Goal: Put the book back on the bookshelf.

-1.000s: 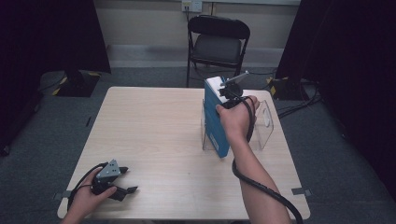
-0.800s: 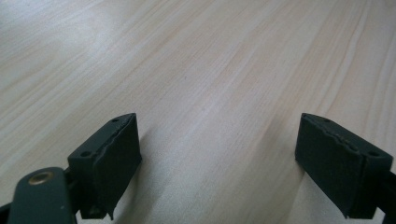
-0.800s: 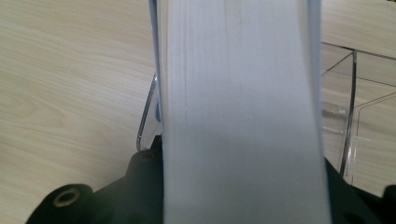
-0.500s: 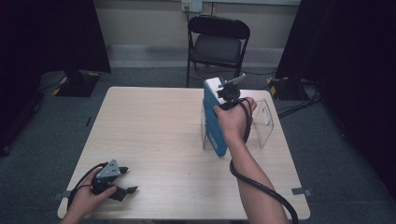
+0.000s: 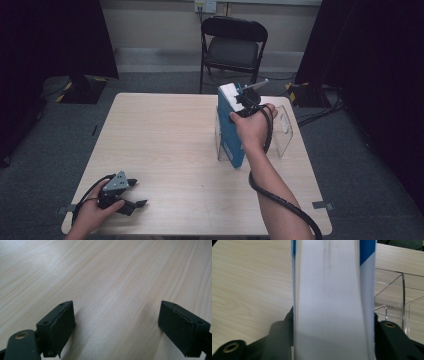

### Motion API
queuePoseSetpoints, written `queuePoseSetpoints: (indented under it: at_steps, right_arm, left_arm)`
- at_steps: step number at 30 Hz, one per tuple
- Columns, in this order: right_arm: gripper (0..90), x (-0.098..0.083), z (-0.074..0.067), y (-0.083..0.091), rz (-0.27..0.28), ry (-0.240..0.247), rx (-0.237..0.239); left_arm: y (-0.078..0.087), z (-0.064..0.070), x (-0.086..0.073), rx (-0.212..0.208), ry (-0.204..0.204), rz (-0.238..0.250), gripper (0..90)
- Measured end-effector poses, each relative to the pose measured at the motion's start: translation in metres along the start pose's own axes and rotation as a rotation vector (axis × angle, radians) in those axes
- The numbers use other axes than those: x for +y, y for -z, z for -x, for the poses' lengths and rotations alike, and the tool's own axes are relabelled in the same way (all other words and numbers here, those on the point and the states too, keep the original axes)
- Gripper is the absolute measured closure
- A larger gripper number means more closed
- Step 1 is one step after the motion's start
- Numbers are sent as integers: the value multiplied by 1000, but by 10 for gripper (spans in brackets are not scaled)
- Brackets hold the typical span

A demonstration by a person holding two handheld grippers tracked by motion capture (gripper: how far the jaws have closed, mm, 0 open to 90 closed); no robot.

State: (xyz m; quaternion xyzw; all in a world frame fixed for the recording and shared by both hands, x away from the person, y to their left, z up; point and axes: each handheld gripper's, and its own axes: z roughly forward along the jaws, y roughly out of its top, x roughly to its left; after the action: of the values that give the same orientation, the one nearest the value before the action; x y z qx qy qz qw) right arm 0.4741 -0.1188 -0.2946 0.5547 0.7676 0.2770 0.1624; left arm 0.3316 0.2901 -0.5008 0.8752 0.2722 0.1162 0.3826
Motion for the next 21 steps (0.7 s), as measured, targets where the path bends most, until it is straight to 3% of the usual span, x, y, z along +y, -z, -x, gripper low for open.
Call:
queuePoseSetpoints:
  at_steps: [12, 21]
  right_arm:
    - [324, -9, 8, 10, 14, -15, 36]
    - [271, -17, 7, 17, 23, 0, 61]
  left_arm:
    - [0, 0, 0, -1, 1, 1, 137]
    - [0, 0, 0, -6, 7, 2, 135]
